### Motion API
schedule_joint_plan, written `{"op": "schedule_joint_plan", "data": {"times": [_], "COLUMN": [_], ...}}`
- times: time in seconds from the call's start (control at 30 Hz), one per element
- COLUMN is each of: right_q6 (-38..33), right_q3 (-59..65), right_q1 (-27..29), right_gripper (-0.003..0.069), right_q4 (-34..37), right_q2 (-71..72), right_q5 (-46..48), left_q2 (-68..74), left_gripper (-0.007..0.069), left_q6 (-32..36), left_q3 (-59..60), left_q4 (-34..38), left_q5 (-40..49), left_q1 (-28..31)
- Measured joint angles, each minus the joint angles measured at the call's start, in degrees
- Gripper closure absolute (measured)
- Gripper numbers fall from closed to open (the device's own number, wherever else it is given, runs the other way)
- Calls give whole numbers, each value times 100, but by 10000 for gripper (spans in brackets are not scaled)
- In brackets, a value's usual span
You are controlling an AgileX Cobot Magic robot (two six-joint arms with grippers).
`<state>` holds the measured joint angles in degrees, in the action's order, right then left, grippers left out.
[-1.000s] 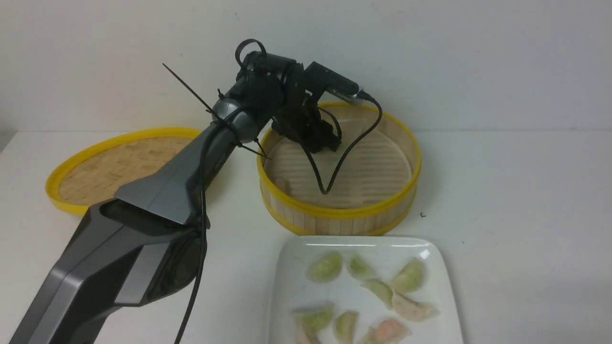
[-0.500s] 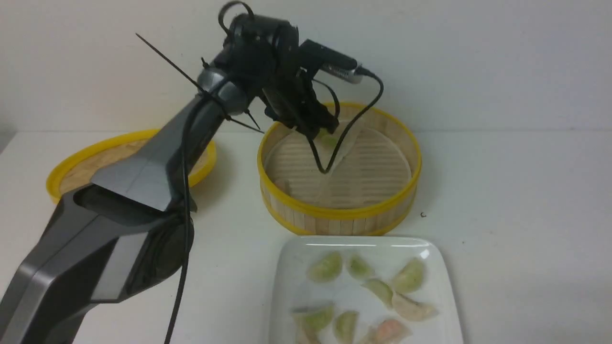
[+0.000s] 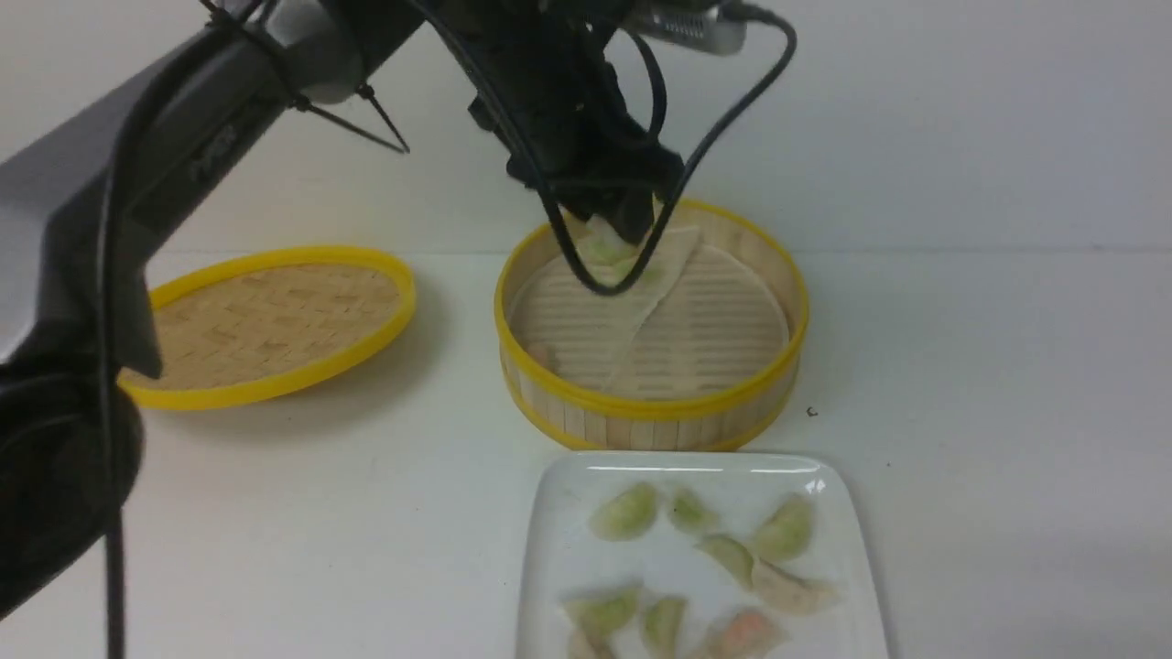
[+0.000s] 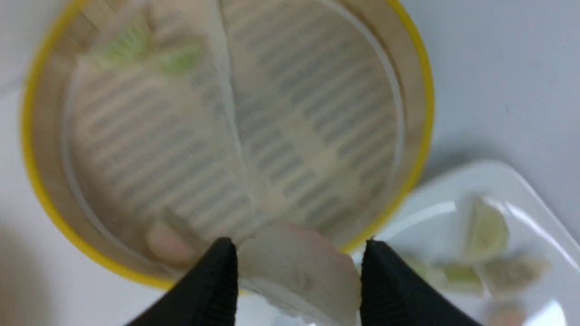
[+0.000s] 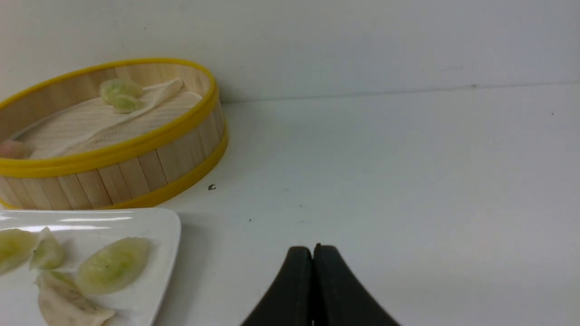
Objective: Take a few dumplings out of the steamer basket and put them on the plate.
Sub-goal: Use the left arm to put the dumpling into the plate
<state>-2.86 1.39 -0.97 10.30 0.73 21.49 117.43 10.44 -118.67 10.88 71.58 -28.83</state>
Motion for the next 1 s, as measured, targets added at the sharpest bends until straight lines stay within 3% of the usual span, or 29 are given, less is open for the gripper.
{"op": "schedule_joint_plan", "data": {"times": [0.1,0.23,0.5,0.73,1.0], "right_q6": [0,0,0,0,0], "right_q3": [0,0,0,0,0], "right_q1": [0,0,0,0,0], "right_gripper": [674,674,674,674,674], "right_q4": [0,0,0,0,0], "right_q2": [0,0,0,0,0], "right_q5": [0,0,0,0,0], "left_q2": [-433,-368,143,161,326], "left_gripper": [314,314,312,159,174], "left_q6": [128,386,529,315,-312], "left_q3": [1446,2286,2529,1942,46], "left_q4": [112,199,237,57,-57], "left_q5": [0,-25,-561,-691,-641], "left_q1": [-363,-721,-1068,-985,-72]}}
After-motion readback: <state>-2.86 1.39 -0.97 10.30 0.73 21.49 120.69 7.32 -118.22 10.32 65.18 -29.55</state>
